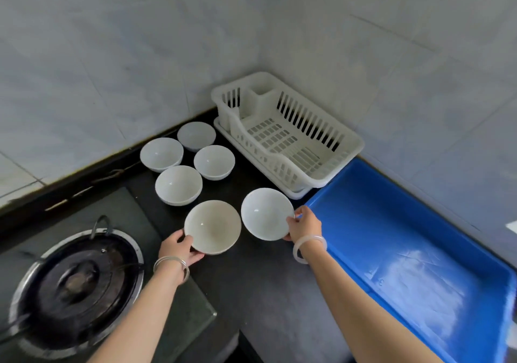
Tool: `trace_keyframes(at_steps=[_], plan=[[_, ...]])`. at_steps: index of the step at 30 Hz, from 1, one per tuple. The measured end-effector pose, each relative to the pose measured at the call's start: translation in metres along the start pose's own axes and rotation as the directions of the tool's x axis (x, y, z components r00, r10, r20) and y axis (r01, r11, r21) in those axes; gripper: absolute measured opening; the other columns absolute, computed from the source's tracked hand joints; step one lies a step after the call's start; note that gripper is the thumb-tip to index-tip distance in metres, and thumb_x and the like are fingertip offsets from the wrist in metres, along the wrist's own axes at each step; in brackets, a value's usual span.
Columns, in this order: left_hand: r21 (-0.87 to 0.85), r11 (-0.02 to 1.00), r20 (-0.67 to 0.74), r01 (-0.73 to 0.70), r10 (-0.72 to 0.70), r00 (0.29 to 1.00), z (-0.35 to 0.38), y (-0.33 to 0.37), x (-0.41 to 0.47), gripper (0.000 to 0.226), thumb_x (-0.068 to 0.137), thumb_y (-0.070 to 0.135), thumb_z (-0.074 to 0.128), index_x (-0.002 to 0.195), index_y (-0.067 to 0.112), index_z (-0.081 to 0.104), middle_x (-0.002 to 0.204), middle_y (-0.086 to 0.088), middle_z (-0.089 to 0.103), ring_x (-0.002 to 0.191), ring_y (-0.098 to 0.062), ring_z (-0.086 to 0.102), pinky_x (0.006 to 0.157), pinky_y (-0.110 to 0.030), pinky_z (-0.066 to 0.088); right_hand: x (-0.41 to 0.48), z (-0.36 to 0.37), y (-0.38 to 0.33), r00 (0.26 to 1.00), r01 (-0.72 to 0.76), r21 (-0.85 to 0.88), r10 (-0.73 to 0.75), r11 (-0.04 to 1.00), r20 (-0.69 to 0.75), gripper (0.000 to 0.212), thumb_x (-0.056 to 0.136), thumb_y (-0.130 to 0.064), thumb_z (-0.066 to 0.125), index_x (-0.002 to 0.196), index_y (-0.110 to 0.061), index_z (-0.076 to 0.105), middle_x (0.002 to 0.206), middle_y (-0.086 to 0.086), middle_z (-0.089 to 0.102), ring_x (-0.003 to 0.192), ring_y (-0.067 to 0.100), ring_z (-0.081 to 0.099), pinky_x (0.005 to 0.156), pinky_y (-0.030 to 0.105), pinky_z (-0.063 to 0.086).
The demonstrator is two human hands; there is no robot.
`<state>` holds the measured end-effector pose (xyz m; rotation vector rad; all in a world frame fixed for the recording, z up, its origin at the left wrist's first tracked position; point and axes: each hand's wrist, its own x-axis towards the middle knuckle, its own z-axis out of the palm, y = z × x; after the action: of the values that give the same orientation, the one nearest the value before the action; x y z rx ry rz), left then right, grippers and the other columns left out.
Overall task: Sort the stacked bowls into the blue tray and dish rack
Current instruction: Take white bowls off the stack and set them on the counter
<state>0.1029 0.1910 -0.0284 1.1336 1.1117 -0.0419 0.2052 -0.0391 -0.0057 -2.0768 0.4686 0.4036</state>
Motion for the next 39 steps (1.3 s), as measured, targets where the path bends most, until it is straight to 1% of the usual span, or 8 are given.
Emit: trace_keyframes(at_steps=[3, 7, 11, 16, 20, 25, 29, 39], plan=[[-0.069, 0.998, -0.036, 0.001, -0.004, 0.999, -0.003, 0.005, 0.008, 0.041, 0.092, -0.001, 0.044, 0.132, 0.007, 0.045, 0.13, -0.024, 0.049, 0.105, -0.049, 0.057, 0.077, -0.044, 0.051, 0.014, 0.024, -0.007, 1.0, -0.024, 0.017, 0.024, 1.0, 0.0, 0.007, 0.088, -0.008, 0.05, 0.092, -0.013, 0.047, 0.094, 0.004, 0.048, 0.059, 0.014, 0.053, 0.048, 0.031, 0.057], [-0.123, 0.992, -0.057, 0.005, -0.012, 0.998, -0.004, 0.006, 0.013, 0.038, 0.092, -0.001, 0.043, 0.128, 0.006, 0.049, 0.119, -0.02, 0.052, 0.099, -0.047, 0.058, 0.077, -0.045, 0.051, 0.029, 0.045, -0.009, 0.995, -0.095, 0.059, 0.095, 0.994, 0.002, 0.01, 0.088, -0.005, 0.049, 0.092, -0.014, 0.046, 0.092, 0.004, 0.046, 0.061, 0.02, 0.055, 0.059, 0.041, 0.06], [-0.145, 0.989, -0.068, -0.006, -0.004, 0.998, -0.003, 0.003, 0.012, 0.037, 0.091, -0.001, 0.044, 0.126, 0.007, 0.05, 0.111, -0.017, 0.053, 0.087, -0.041, 0.059, 0.073, -0.043, 0.051, 0.038, 0.055, -0.008, 0.992, -0.129, 0.075, 0.13, 0.989, 0.001, 0.012, 0.088, -0.005, 0.05, 0.09, -0.015, 0.045, 0.094, 0.006, 0.047, 0.071, 0.026, 0.056, 0.058, 0.039, 0.06], [-0.183, 0.983, -0.077, -0.008, -0.007, 0.997, -0.001, 0.001, 0.01, 0.036, 0.091, 0.0, 0.044, 0.125, 0.008, 0.052, 0.111, -0.017, 0.055, 0.088, -0.038, 0.06, 0.074, -0.042, 0.052, 0.045, 0.06, -0.001, 0.985, -0.175, 0.184, 0.172, 0.967, 0.03, 0.013, 0.089, -0.008, 0.053, 0.095, -0.018, 0.047, 0.086, 0.0, 0.044, 0.068, 0.018, 0.052, 0.057, 0.037, 0.059], [-0.214, 0.977, -0.099, -0.023, 0.002, 0.995, 0.0, -0.004, 0.006, 0.038, 0.091, 0.0, 0.043, 0.127, 0.009, 0.05, 0.109, -0.019, 0.057, 0.081, -0.035, 0.062, 0.078, -0.04, 0.052, 0.04, 0.059, 0.002, 0.964, -0.26, 0.319, 0.227, 0.912, 0.136, 0.025, 0.087, -0.008, 0.057, 0.105, -0.023, 0.048, 0.095, -0.002, 0.047, 0.08, 0.021, 0.057, 0.057, 0.034, 0.059], [-0.282, 0.959, -0.134, -0.033, -0.005, 0.991, 0.004, -0.005, 0.003, 0.039, 0.09, -0.001, 0.043, 0.128, 0.008, 0.05, 0.11, -0.019, 0.057, 0.082, -0.036, 0.061, 0.079, -0.041, 0.052, 0.037, 0.062, -0.003, 0.927, -0.36, 0.438, 0.264, 0.824, 0.265, 0.04, 0.085, -0.002, 0.059, 0.119, -0.022, 0.049, 0.111, 0.005, 0.052, 0.104, 0.032, 0.061, 0.07, 0.04, 0.06], [-0.328, 0.944, -0.157, -0.028, -0.025, 0.987, 0.006, -0.005, 0.003, 0.04, 0.09, -0.001, 0.044, 0.129, 0.009, 0.049, 0.108, -0.019, 0.056, 0.085, -0.038, 0.061, 0.08, -0.042, 0.051, 0.039, 0.069, -0.012, 0.921, -0.371, 0.457, 0.26, 0.808, 0.288, 0.042, 0.086, -0.001, 0.058, 0.12, -0.021, 0.048, 0.112, 0.007, 0.053, 0.106, 0.033, 0.061, 0.081, 0.044, 0.058], [-0.364, 0.93, -0.188, -0.05, -0.02, 0.982, 0.007, -0.008, 0.004, 0.038, 0.091, 0.002, 0.045, 0.128, 0.007, 0.048, 0.115, -0.025, 0.057, 0.087, -0.038, 0.061, 0.076, -0.039, 0.051, 0.039, 0.081, -0.031, 0.917, -0.376, 0.481, 0.244, 0.792, 0.314, 0.049, 0.088, 0.001, 0.055, 0.131, -0.018, 0.044, 0.129, 0.014, 0.053, 0.105, 0.032, 0.062, 0.078, 0.038, 0.058]])
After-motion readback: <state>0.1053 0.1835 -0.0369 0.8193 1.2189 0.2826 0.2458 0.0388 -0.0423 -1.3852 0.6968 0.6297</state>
